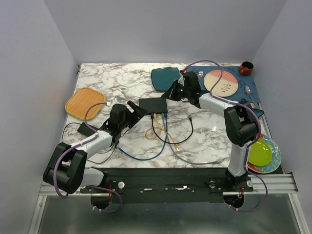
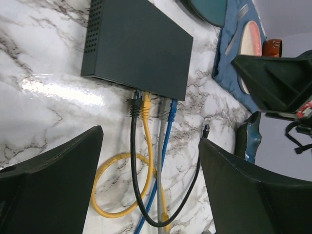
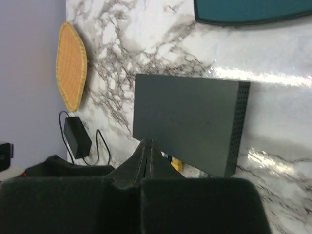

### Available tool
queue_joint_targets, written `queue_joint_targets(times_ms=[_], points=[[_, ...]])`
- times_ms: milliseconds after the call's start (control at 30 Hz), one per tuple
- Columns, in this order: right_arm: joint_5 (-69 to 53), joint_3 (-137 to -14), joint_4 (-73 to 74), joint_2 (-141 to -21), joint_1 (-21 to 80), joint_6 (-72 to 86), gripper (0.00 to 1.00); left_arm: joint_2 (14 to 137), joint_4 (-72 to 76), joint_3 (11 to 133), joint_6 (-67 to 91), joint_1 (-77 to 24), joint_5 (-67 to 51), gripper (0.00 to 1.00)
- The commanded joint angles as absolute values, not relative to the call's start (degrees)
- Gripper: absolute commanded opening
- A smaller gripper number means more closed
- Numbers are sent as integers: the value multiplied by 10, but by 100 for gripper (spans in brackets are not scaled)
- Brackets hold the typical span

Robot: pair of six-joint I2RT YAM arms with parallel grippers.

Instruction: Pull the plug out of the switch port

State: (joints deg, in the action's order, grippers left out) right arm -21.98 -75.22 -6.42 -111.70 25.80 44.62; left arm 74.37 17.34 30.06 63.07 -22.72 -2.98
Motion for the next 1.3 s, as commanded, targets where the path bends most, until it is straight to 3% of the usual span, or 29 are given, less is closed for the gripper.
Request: queue_joint_targets(times_ms=[0, 300, 900, 1267], points=[[-194, -866, 19, -1157, 260, 396, 1, 768, 124, 314, 646, -219, 18, 86], [-101, -987, 177, -1246, 260, 323, 1, 791, 122, 289, 656, -213, 1, 77], [-35, -1070, 251, -1308, 266, 331, 1, 695, 115, 201, 685, -214, -12, 77], [-58, -1120, 270, -1348, 281, 329, 1, 683, 103, 199, 682, -214, -18, 77]])
